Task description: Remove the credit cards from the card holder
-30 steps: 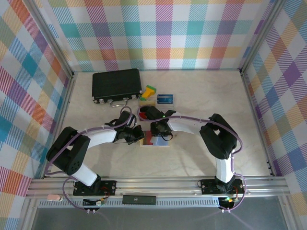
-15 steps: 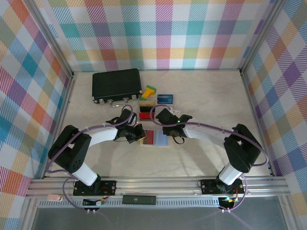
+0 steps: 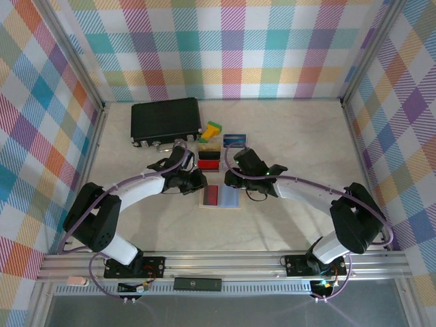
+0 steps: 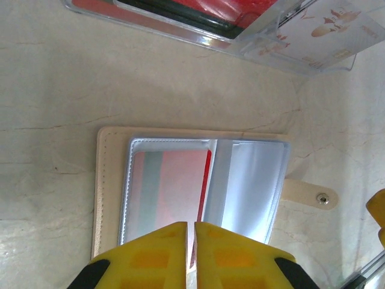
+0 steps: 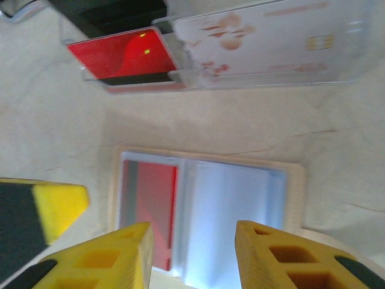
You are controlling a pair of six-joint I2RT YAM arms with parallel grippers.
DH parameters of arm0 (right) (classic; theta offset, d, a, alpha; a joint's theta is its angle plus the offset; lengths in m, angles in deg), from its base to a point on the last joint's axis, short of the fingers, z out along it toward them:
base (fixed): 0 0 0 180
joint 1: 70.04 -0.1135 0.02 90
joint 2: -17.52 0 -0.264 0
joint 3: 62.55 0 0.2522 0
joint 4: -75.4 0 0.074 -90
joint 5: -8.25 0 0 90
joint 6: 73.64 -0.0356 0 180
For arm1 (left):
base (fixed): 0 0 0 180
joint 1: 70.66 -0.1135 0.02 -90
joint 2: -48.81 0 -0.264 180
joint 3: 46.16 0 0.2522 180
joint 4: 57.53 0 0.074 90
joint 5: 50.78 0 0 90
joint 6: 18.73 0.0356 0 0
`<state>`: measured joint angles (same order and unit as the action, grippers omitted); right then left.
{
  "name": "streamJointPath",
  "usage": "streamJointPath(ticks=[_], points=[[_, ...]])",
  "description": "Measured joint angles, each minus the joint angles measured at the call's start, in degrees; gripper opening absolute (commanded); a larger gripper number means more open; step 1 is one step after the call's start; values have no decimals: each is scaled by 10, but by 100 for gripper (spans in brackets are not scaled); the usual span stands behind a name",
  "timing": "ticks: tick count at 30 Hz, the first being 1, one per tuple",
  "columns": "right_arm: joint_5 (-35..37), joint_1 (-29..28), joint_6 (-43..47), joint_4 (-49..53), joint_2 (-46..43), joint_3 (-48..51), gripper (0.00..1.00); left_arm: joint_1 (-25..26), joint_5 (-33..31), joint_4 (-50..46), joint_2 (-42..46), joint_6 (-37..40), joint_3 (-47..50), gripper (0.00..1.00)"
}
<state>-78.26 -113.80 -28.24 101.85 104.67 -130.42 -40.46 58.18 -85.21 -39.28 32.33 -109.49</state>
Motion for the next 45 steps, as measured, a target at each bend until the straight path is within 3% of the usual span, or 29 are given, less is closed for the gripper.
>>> streamJointPath(ticks=[7,18,45], points=[[-102,11,-31,-67,59,0,28,0,0,-12,-46,5,-23,10],[-152,11,-60,-71,118,-3,16,0,-15,-28,-75,6,-25,7],[-223,26,-73,-96,170,-14,14,-1,-16,-14,-86,-3,-17,5]])
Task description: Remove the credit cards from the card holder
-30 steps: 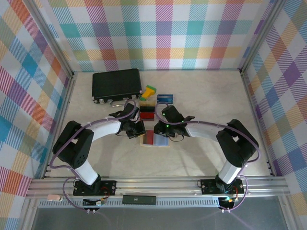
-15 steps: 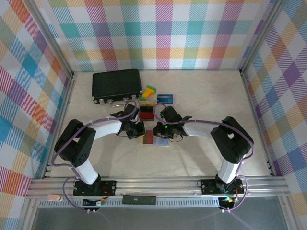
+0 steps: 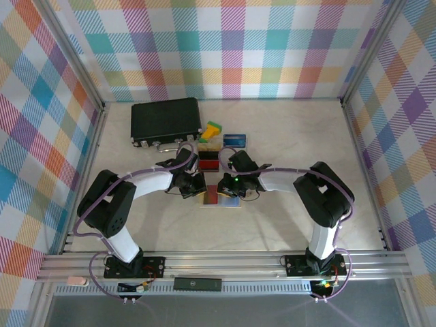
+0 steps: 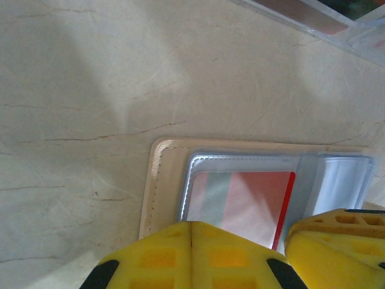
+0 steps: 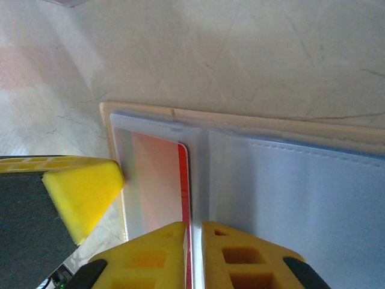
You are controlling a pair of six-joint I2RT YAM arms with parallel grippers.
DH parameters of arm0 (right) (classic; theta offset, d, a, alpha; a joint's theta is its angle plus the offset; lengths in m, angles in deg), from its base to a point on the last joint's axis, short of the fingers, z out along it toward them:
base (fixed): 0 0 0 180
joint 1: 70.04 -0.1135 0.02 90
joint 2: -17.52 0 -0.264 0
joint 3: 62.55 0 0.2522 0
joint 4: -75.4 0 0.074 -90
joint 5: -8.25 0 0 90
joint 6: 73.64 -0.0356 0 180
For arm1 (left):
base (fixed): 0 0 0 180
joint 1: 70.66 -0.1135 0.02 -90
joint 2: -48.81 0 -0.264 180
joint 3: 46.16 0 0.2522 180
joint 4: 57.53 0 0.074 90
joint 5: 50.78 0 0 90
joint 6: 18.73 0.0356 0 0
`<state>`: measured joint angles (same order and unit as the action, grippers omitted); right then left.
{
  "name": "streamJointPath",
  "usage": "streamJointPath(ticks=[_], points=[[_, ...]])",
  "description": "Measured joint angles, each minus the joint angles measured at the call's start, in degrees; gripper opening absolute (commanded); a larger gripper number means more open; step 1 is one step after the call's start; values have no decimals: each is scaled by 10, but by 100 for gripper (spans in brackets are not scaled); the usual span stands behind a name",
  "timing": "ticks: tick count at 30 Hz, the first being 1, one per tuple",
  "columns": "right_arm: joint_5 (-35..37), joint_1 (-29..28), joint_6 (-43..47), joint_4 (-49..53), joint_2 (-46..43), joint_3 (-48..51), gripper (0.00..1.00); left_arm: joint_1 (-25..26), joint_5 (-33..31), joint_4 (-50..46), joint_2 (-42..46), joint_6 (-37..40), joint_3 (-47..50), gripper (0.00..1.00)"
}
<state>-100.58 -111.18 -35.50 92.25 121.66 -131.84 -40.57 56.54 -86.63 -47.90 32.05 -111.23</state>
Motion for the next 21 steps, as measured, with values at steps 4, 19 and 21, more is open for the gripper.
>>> streamJointPath(ticks=[4,19,21], points=[[-4,0,0,-7,0,0,14,0,1,4,0,-2,2,5],[-3,0,0,9,0,-3,14,0,1,5,0,-2,2,4],[-3,0,0,14,1,-6,14,0,1,5,0,-2,3,4]])
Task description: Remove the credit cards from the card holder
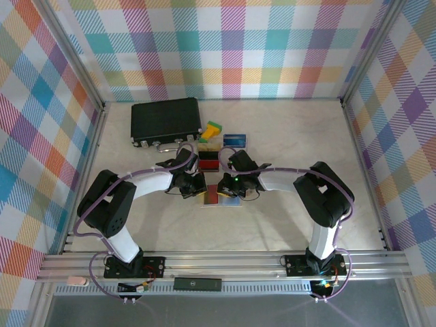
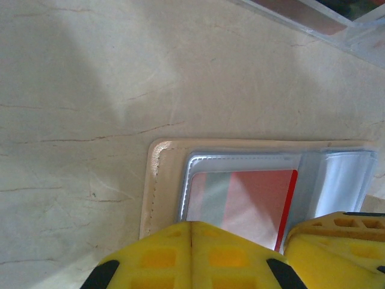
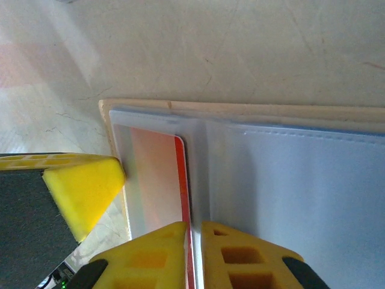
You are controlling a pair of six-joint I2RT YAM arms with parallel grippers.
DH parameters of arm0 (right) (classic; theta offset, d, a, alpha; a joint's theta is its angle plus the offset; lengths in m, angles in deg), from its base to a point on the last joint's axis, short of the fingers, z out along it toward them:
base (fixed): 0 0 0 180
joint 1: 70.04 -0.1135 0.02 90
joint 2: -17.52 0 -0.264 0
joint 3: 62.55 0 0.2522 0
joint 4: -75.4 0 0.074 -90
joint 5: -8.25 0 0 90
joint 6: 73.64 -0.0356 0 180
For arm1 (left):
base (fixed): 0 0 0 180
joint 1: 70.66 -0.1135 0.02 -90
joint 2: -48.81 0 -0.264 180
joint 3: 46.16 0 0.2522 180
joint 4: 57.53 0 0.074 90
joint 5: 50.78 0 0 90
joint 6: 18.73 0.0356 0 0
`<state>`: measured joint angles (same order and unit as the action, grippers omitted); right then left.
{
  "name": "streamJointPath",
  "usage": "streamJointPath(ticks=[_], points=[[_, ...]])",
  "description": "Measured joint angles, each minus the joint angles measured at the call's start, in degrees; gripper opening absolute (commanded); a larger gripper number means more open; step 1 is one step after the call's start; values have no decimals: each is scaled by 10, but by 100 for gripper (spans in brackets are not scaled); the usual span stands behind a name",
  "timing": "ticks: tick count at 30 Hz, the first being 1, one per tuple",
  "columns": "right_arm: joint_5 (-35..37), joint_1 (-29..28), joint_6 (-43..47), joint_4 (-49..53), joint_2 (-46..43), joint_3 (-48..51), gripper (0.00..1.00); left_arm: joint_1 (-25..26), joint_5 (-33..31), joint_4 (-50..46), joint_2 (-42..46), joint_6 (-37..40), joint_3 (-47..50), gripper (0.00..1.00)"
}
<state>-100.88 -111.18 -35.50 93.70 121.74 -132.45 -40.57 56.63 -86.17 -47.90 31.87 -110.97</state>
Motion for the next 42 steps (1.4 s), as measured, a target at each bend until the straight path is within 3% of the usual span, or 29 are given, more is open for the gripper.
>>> streamJointPath(ticks=[18,24,42], points=[[-26,5,2,-6,19,-7,12,0,1,2,-1,0,0,4],[-31,7,2,-7,19,-7,8,0,1,2,-1,0,0,4],[1,5,4,-16,-5,4,3,-8,0,-6,2,1,-2,12]])
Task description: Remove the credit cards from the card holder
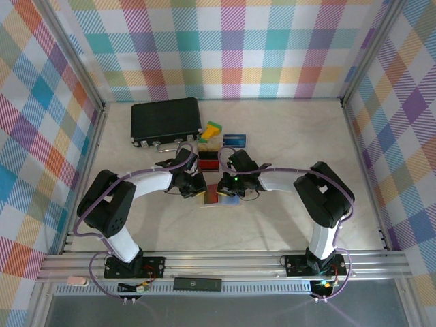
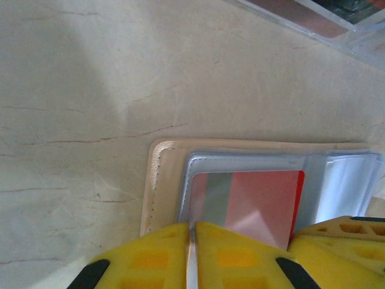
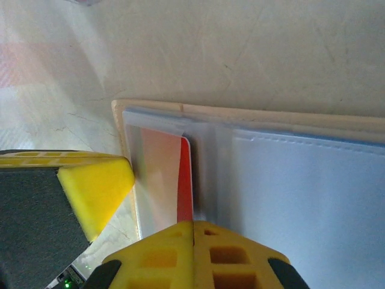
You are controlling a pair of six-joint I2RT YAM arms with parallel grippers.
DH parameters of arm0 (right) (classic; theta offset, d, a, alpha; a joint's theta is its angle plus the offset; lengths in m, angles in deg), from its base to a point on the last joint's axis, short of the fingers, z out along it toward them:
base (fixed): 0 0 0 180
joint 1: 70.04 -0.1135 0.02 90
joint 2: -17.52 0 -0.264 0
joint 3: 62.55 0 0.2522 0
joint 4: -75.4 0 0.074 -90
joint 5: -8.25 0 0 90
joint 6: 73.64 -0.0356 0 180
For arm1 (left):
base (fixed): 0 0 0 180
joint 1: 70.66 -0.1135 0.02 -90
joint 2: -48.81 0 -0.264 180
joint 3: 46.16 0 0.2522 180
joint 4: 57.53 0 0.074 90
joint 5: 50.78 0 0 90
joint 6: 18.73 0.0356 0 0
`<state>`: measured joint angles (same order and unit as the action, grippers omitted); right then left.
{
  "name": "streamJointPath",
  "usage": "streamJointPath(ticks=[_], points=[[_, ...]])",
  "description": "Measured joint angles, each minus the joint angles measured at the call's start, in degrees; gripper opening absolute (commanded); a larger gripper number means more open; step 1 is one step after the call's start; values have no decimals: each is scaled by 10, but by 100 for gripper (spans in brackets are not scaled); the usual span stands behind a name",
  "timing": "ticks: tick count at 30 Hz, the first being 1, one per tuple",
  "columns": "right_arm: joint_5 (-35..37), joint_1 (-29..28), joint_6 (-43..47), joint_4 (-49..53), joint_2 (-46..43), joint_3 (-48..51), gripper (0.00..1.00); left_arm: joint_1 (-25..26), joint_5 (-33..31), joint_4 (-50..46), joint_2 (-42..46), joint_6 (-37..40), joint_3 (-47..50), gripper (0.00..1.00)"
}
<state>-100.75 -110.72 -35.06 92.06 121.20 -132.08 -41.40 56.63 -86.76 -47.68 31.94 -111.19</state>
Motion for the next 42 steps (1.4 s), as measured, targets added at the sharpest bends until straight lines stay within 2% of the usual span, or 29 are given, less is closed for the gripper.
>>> streamJointPath(ticks=[12,24,32,42], points=[[11,0,7,2,-7,5,4,-9,1,-22,3,15,-4,11],[2,0,13,12,-6,5,21,-9,10,-53,27,31,-44,17],[-12,0,14,13,10,0,22,-4,42,-33,6,25,-40,13],[-19,0,17,12,15,-3,25,-4,36,-24,-15,26,-13,10]])
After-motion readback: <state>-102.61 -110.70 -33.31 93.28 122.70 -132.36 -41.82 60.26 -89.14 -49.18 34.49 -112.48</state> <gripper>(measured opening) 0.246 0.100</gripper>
